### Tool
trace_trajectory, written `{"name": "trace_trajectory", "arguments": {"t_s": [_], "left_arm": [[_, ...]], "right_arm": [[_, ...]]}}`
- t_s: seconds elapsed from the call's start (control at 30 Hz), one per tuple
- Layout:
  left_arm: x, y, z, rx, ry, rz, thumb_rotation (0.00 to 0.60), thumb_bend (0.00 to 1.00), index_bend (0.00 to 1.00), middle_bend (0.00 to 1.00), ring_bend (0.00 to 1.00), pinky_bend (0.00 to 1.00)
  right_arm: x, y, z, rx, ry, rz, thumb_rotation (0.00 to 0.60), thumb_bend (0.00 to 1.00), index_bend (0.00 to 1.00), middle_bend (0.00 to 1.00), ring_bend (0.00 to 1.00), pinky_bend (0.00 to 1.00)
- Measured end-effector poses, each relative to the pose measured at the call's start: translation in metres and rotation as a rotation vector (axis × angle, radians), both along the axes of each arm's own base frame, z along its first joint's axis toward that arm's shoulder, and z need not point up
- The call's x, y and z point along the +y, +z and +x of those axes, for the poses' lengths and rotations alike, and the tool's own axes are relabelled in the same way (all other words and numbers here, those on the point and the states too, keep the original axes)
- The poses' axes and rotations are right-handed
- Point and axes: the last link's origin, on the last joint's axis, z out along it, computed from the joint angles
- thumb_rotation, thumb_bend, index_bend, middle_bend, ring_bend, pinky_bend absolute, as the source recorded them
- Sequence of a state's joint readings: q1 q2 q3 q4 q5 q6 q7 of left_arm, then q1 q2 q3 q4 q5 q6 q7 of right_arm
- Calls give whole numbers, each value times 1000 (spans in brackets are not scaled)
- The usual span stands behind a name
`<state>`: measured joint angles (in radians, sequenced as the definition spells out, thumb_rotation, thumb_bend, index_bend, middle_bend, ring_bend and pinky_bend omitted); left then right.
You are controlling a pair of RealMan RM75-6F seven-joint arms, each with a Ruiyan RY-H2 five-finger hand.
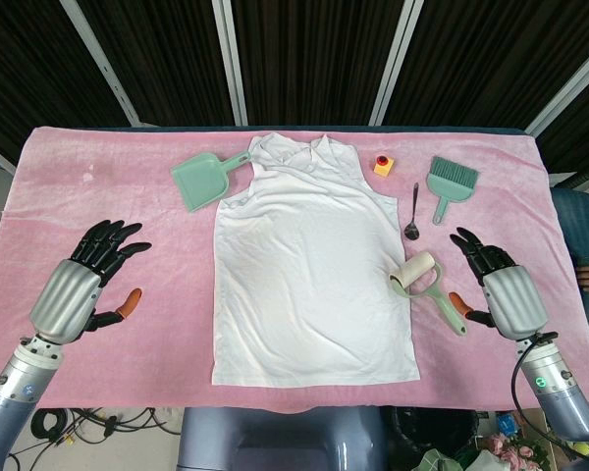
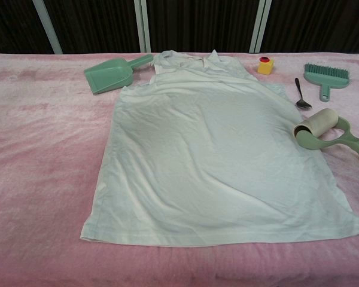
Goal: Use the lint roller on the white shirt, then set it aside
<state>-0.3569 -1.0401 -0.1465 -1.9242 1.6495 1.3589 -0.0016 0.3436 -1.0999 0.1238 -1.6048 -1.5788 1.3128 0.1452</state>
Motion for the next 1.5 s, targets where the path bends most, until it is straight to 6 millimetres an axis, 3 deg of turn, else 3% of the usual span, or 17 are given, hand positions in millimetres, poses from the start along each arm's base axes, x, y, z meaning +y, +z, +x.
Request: {"name": "trace_trajectory", "arguments": {"t_s": [0.4, 1.0, 1.23, 1.37, 1.5], "left_arm": [[-3, -10, -2, 6, -3, -18, 600, 409, 197, 86, 0, 63], [-11, 1, -8, 29, -2, 0, 600, 409, 196, 87, 0, 63], [-14, 21, -20, 53, 83, 69, 600, 409, 198, 82, 0, 57], [-20, 43, -40, 110, 174, 138, 600, 409, 199, 83, 0, 53], [-35, 51, -60, 131, 257, 159, 600, 408, 199, 85, 0, 46]], "right_arm": [[4, -4, -3, 4, 10, 15, 600, 230, 88, 59, 244, 235], [7, -2, -2, -9, -88, -21, 600, 228, 89, 59, 244, 235], [12, 0, -5, -57, -178, -34, 600, 197, 93, 112, 231, 235], [18, 1, -9, -130, -309, -17, 600, 167, 121, 166, 233, 235], [24, 4, -17, -188, -458, -5, 600, 162, 130, 167, 233, 235]]}}
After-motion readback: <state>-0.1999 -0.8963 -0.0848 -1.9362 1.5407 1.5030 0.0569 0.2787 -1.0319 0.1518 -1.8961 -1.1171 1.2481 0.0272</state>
